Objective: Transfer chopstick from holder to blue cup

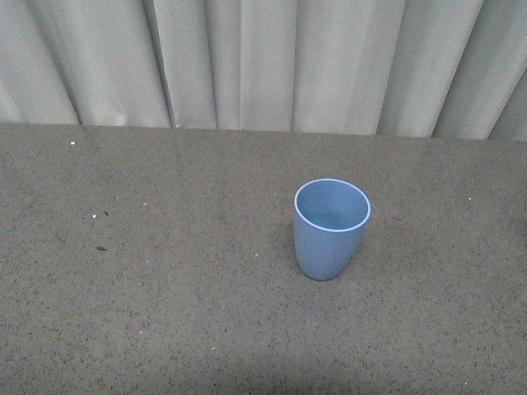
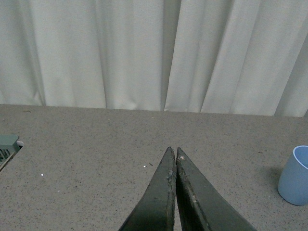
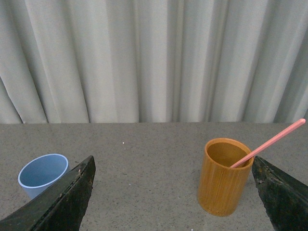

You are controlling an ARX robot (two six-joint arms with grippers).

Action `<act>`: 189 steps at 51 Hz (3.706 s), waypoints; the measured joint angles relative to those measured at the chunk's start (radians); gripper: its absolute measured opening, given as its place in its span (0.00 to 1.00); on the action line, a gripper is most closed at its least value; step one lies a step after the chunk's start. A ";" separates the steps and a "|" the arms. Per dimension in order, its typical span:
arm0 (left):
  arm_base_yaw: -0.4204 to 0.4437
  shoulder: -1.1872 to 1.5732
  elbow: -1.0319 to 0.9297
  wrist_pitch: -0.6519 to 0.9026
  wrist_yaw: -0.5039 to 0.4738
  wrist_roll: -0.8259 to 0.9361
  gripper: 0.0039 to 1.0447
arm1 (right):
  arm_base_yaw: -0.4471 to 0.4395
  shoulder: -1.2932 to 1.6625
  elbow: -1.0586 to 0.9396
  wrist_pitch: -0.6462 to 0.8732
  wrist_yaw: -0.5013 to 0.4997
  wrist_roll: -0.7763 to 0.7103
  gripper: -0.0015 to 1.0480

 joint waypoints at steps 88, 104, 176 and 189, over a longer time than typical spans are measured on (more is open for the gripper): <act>0.000 -0.002 0.000 0.000 0.000 0.002 0.94 | -0.304 1.719 0.702 0.555 0.471 0.220 0.91; 0.000 -0.002 0.000 0.000 0.000 0.002 0.94 | -0.259 1.770 0.768 0.520 0.508 0.239 0.91; 0.000 -0.002 0.000 0.000 0.000 0.002 0.94 | -0.219 1.749 0.778 0.532 0.508 0.241 0.01; 0.000 -0.002 0.000 0.000 0.000 0.002 0.94 | -0.212 1.524 0.779 0.430 0.494 0.209 0.01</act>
